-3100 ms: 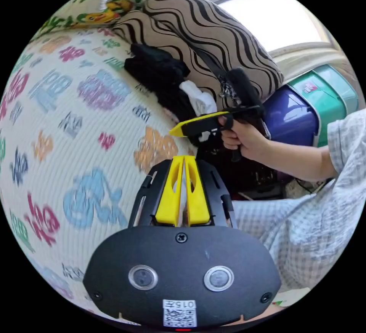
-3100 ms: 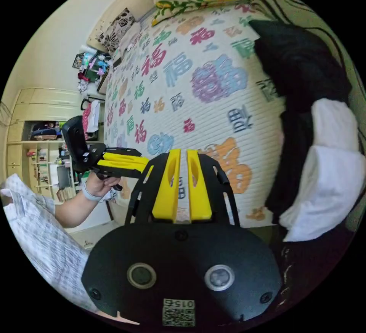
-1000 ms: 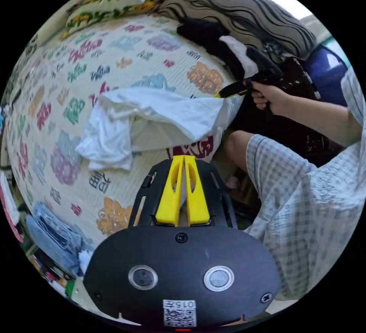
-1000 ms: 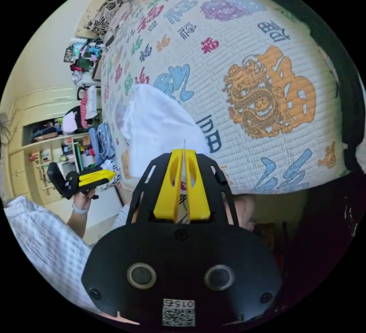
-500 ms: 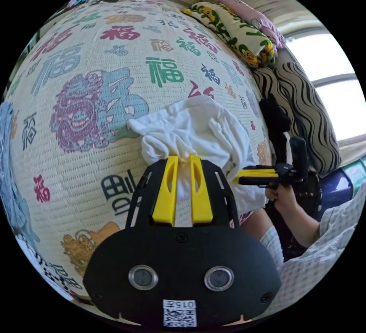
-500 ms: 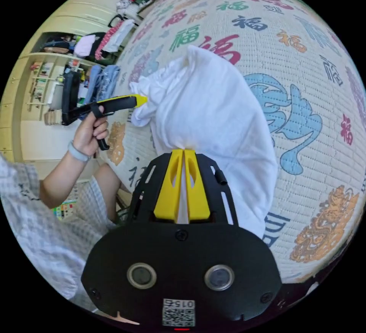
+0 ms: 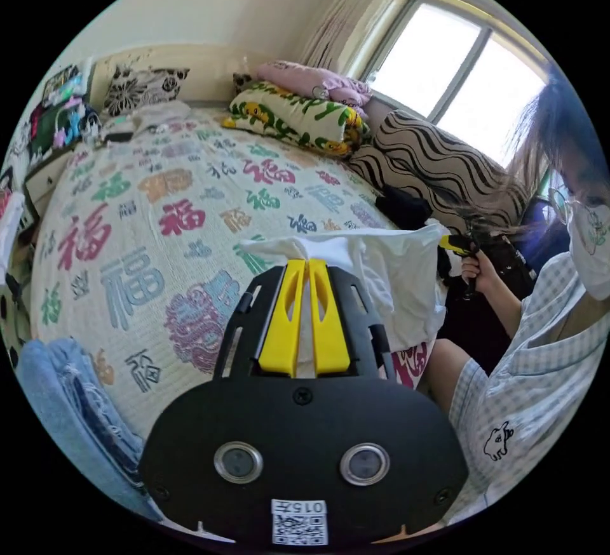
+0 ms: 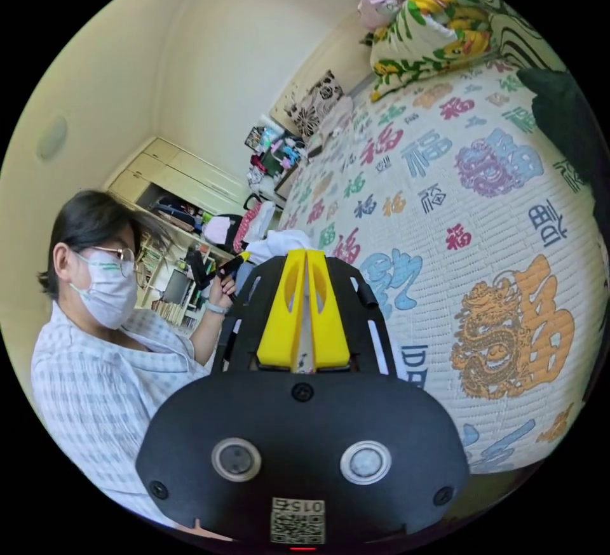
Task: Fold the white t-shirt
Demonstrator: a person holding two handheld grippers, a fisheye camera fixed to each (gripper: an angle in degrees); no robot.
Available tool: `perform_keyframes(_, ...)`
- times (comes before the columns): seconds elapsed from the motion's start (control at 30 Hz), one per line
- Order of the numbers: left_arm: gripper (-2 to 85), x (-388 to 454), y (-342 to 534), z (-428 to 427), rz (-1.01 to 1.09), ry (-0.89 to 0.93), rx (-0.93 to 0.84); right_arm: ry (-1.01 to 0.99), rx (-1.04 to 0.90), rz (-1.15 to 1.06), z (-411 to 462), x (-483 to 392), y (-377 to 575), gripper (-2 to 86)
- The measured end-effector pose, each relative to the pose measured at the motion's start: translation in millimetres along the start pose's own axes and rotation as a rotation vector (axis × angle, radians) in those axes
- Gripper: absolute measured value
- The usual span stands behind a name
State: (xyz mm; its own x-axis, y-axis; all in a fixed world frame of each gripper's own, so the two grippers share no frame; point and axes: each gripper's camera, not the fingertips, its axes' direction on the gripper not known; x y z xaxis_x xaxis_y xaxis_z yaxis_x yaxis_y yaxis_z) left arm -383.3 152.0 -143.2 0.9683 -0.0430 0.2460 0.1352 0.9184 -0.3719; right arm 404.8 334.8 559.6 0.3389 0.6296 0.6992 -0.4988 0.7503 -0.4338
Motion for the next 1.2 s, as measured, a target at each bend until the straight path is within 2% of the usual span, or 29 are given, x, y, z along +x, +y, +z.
perform_keyframes(0.17, -0.6, 26.2, 3.1, -115.3, 0.093, -0.103, 0.153, -0.043, 0.054, -0.078, -13.1, -49.3, 36.5, -0.5)
perform_keyframes(0.33, -0.6, 59.9, 16.8, -249.1, 0.149, -0.156, 0.318, -0.008, 0.097, -0.272, -26.5, -121.5, 67.0, -0.5)
perform_keyframes(0.63, -0.7, 127.0, 59.3, -395.9, 0.235, -0.295, 0.436, -0.006, 0.146, -0.558, -49.9, -213.0, 92.4, -0.5)
perform_keyframes(0.7, -0.7, 129.2, 57.4, -413.9, 0.219, -0.302, 0.442, -0.022, 0.135, -0.585, -47.4, -221.8, 93.3, -0.5)
perform_keyframes(0.8, -0.7, 110.3, 33.0, -422.0, 0.146, -0.339, 0.348, -0.097, 0.055, -0.611, -29.5, -222.7, 92.2, -0.5)
perform_keyframes(0.93, -0.8, 38.6, -27.9, -386.1, -0.121, -0.289, 0.19, -0.241, -0.083, -0.596, 17.2, -204.6, 90.6, -0.5)
perform_keyframes(1.0, -0.8, 22.1, -63.8, -371.8, -0.234, -0.291, 0.205, -0.32, -0.131, -0.582, 41.1, -196.9, 91.6, -0.5)
perform_keyframes(1.03, -0.8, 29.6, -92.0, -367.4, -0.244, -0.3, 0.272, -0.381, -0.158, -0.579, 55.0, -193.5, 92.7, -0.5)
perform_keyframes(1.07, -0.8, 39.6, -107.8, -366.0, -0.217, -0.305, 0.315, -0.408, -0.165, -0.58, 61.2, -192.1, 93.6, -0.5)
perform_keyframes(1.13, -0.8, 106.7, -174.6, -353.4, -0.009, -0.344, 0.436, -0.486, -0.193, -0.59, 84.9, -187.3, 99.1, -0.5)
perform_keyframes(1.2, -0.8, 166.0, -215.1, -329.5, 0.165, -0.288, 0.453, -0.5, -0.184, -0.606, 101.0, -180.7, 107.6, -0.4)
